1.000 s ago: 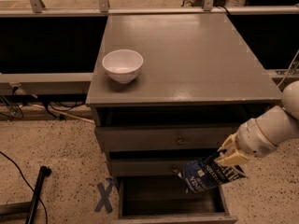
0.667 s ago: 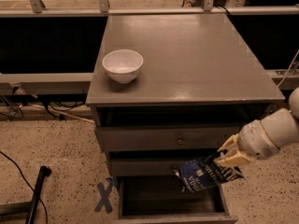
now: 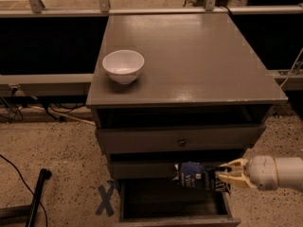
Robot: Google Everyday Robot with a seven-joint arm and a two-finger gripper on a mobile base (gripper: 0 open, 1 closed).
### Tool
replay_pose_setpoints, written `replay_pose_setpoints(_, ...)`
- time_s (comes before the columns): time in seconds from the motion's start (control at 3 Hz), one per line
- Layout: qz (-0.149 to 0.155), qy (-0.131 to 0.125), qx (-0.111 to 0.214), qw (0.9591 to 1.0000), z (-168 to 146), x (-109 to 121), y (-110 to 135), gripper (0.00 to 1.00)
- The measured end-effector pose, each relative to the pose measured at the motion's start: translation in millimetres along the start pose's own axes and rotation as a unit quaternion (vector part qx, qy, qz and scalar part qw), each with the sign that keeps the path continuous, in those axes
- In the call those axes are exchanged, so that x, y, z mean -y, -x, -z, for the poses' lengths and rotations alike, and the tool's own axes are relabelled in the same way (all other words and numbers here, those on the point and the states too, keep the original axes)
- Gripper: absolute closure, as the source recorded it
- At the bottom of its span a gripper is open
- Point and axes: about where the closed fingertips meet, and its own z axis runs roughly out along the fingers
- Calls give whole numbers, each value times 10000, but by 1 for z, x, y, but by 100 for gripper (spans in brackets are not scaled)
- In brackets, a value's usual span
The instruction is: Place blue chip bag into bottom drawer
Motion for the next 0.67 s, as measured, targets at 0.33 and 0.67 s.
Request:
replay_pose_setpoints(0.33, 187, -219, 785, 9965, -18, 10, -43, 100)
replay_pose_setpoints(0.67, 340, -115, 906, 9952, -37, 13, -70, 100)
